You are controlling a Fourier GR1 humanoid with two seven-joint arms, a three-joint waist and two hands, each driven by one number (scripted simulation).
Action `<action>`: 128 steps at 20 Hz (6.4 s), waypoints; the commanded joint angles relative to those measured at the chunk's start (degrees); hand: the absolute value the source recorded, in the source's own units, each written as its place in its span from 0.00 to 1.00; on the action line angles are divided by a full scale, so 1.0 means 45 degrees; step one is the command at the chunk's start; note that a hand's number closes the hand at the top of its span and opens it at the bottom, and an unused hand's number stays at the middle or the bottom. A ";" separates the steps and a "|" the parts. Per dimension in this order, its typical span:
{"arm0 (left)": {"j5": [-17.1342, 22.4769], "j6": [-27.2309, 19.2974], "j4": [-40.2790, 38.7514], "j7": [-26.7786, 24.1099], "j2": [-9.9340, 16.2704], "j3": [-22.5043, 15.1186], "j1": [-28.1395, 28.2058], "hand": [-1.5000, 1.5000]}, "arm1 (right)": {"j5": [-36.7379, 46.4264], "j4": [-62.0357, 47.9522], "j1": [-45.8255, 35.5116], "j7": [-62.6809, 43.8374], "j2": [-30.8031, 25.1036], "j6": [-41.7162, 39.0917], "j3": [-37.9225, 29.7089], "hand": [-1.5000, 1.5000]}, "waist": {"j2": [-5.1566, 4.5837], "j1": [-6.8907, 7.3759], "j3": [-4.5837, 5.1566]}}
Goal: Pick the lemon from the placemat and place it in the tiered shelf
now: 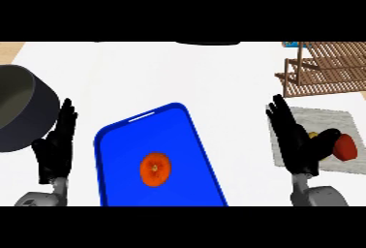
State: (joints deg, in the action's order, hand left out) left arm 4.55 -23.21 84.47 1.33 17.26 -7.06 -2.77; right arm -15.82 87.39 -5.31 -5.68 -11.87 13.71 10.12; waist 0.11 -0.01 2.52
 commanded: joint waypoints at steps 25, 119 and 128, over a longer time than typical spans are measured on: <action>0.1046 0.1412 0.2284 0.1291 0.0423 0.0685 -0.0369 0.50 | -0.0203 0.2173 0.0452 -0.2797 -0.9194 -0.6055 -0.4055 0.00 | 0.0030 -0.0055 -0.0507; -0.0636 0.3712 0.3109 0.1973 -0.1370 0.2973 0.0161 0.50 | 0.6212 0.1855 -0.0425 -0.0035 -0.5432 -0.9032 -0.7722 1.00 | 0.0095 -0.0335 -0.0528; -0.1529 0.3194 0.2428 0.1094 -0.2341 0.2154 0.0144 0.50 | 0.5608 -0.0060 -0.2055 -0.1025 -0.8027 -0.9505 -1.0304 1.00 | -0.0035 0.0012 -0.0559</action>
State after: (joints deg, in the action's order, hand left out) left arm -0.19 -7.70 97.35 8.95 8.88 4.42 -3.02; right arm 9.89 92.63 -12.26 -11.09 -44.17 -28.27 -32.54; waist 0.18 -0.45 0.07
